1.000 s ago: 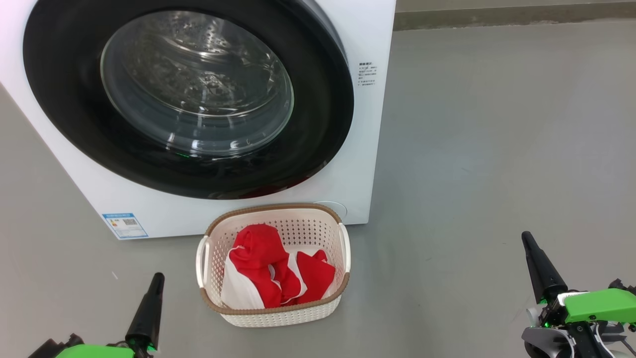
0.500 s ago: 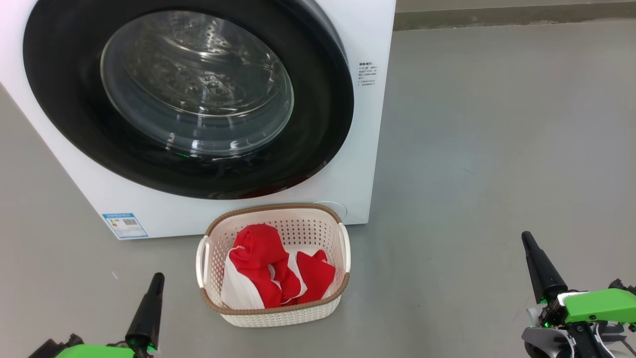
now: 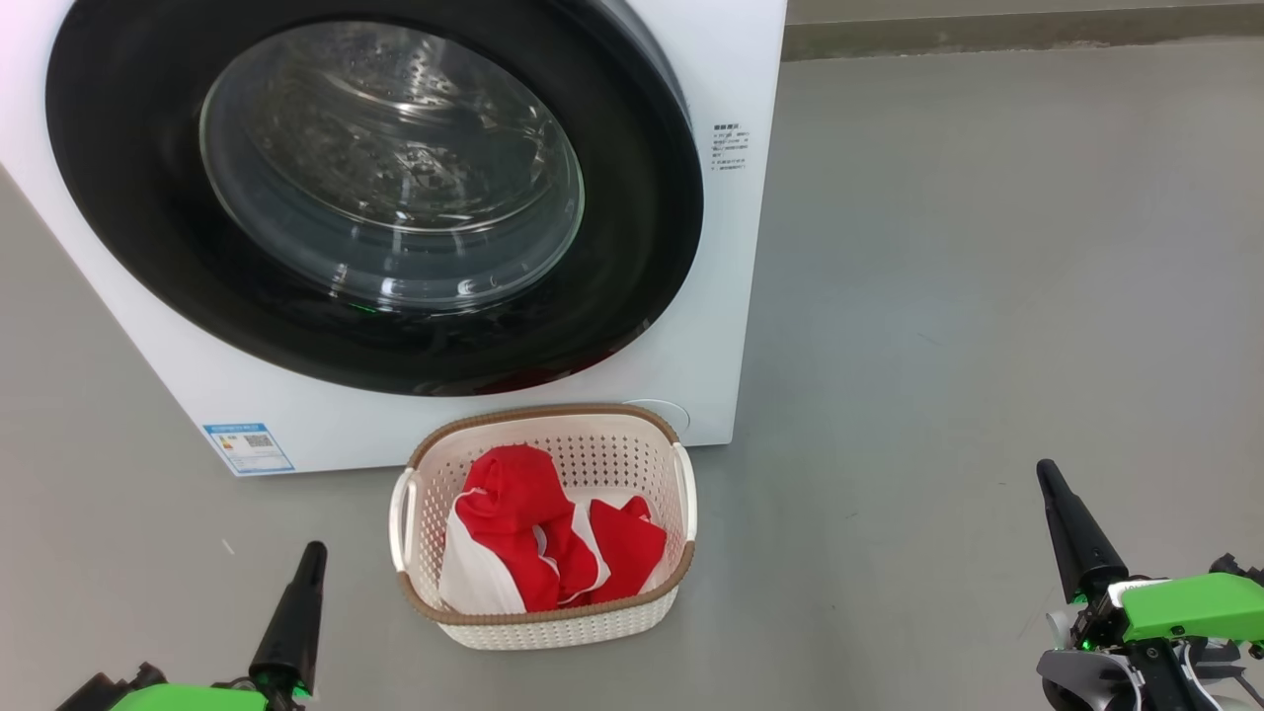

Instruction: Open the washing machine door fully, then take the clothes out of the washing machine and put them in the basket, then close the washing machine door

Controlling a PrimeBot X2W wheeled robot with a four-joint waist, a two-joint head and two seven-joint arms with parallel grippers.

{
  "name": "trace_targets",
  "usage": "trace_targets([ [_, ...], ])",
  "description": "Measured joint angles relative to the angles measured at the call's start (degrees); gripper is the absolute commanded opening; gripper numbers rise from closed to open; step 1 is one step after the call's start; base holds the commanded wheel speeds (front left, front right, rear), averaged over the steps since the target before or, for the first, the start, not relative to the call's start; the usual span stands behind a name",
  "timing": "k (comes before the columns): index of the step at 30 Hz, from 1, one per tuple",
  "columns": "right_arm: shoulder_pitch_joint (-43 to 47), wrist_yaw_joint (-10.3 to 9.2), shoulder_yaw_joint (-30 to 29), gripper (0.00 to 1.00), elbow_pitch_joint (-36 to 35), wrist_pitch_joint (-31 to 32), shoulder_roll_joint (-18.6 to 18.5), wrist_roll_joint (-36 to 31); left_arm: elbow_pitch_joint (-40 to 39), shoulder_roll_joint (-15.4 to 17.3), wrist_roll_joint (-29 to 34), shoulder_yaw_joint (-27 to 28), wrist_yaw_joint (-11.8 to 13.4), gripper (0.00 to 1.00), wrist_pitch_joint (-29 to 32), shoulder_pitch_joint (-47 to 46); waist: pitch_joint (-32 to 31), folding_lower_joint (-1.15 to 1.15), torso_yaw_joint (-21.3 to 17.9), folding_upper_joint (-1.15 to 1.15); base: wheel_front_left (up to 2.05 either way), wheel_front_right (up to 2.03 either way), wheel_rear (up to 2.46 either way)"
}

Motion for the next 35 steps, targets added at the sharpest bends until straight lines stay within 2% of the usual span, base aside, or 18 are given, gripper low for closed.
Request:
trace_targets([
  [35,0.0,0.0,0.0,0.0,0.0,0.0,0.0,0.0,0.01,0.0,-0.01,0.0,0.0,0.0,0.0,0.0,0.0,0.0,0.0,0.0,0.0,0.0,0.0],
])
